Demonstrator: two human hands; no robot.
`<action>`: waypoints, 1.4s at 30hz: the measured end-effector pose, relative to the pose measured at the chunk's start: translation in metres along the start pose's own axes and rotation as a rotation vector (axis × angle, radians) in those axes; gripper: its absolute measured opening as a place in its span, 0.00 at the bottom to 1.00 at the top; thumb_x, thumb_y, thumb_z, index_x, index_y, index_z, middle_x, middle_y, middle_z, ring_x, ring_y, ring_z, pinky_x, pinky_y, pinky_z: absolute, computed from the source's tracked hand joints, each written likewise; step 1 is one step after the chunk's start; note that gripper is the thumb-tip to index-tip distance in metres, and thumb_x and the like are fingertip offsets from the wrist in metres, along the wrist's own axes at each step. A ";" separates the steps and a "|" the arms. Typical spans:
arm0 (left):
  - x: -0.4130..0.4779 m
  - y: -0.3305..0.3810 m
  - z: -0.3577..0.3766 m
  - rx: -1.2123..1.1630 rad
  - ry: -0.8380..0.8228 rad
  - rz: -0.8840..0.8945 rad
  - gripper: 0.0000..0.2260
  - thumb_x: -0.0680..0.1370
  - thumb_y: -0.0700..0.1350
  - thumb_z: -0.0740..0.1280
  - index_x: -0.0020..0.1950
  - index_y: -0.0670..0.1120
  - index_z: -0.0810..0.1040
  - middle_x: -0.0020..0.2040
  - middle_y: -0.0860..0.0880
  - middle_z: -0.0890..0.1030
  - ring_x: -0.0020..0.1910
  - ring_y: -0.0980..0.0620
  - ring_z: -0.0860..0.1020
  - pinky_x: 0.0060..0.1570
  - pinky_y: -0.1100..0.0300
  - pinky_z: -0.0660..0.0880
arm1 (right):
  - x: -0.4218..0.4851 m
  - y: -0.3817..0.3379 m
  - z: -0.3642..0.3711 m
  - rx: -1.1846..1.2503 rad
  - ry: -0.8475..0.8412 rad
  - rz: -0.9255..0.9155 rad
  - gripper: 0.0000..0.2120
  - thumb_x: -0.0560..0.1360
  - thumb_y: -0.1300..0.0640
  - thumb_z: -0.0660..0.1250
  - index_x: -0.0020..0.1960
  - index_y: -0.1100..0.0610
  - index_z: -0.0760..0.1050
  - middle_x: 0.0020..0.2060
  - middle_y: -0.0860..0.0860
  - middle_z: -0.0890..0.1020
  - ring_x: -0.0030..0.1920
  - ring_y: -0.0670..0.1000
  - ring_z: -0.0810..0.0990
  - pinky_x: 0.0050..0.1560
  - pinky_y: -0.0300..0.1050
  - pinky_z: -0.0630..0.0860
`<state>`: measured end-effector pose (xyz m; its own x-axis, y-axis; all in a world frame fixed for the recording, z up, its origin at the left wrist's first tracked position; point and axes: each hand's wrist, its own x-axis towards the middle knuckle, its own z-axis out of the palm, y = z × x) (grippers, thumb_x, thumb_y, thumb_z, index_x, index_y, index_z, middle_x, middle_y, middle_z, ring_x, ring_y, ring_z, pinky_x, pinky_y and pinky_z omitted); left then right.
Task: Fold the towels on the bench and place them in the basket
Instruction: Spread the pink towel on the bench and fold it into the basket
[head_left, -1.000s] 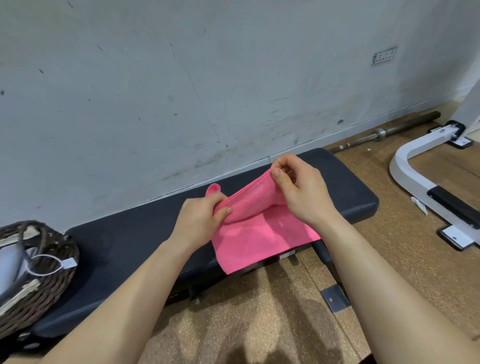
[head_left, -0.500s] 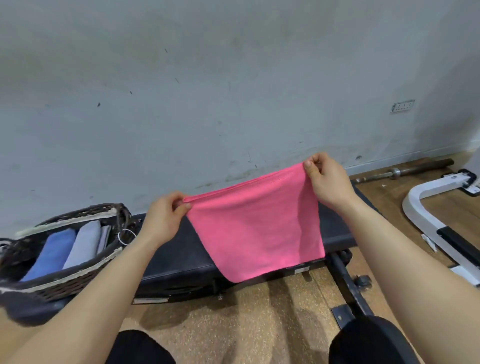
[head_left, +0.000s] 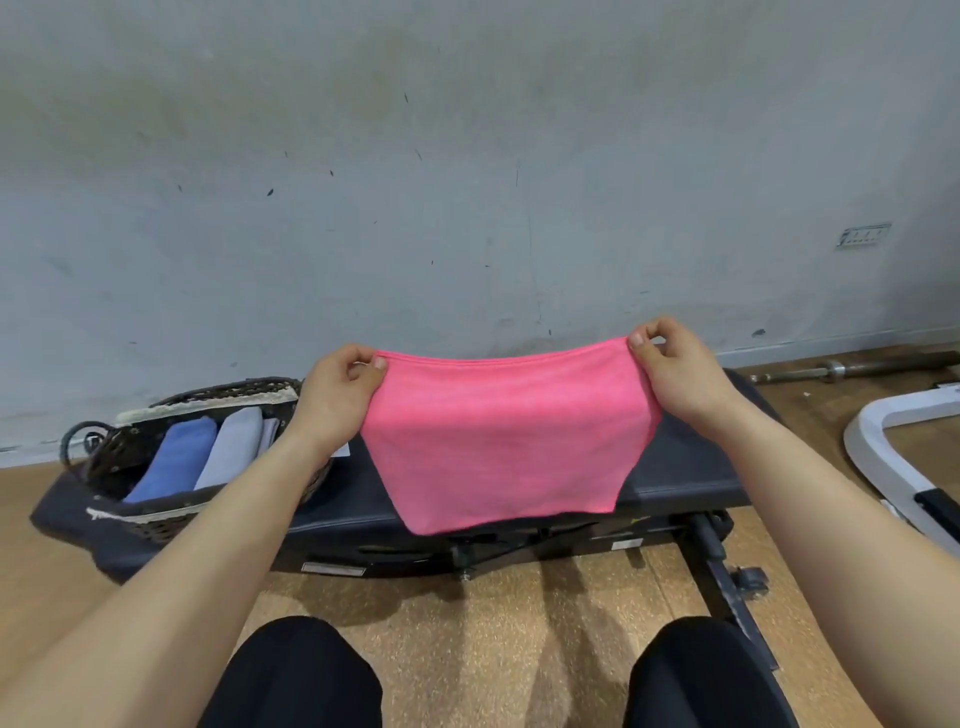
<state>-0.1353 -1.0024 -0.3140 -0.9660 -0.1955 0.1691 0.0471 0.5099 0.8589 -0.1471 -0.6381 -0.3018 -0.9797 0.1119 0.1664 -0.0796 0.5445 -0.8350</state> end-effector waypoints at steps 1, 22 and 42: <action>0.002 -0.001 0.001 0.008 -0.008 -0.005 0.06 0.81 0.48 0.66 0.51 0.47 0.81 0.42 0.49 0.83 0.40 0.53 0.78 0.43 0.56 0.72 | 0.002 0.001 0.002 0.004 0.000 0.006 0.08 0.83 0.52 0.61 0.51 0.55 0.74 0.38 0.49 0.77 0.38 0.46 0.73 0.37 0.42 0.68; 0.140 -0.076 0.100 -0.076 0.031 -0.246 0.05 0.81 0.37 0.65 0.47 0.44 0.78 0.38 0.42 0.80 0.31 0.49 0.81 0.43 0.49 0.82 | 0.131 0.090 0.098 0.193 0.018 0.249 0.07 0.81 0.59 0.65 0.44 0.55 0.75 0.32 0.55 0.83 0.26 0.53 0.77 0.32 0.46 0.75; 0.028 -0.121 0.088 0.187 -0.071 -0.117 0.07 0.75 0.41 0.67 0.41 0.52 0.78 0.42 0.56 0.82 0.44 0.58 0.79 0.44 0.59 0.74 | 0.042 0.128 0.095 0.160 -0.155 0.298 0.09 0.79 0.57 0.68 0.43 0.63 0.78 0.32 0.56 0.82 0.30 0.49 0.75 0.29 0.45 0.74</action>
<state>-0.1910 -0.9958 -0.4562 -0.9779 -0.2063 0.0333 -0.1078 0.6346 0.7653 -0.2157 -0.6427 -0.4518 -0.9795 0.1123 -0.1675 0.1976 0.3691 -0.9082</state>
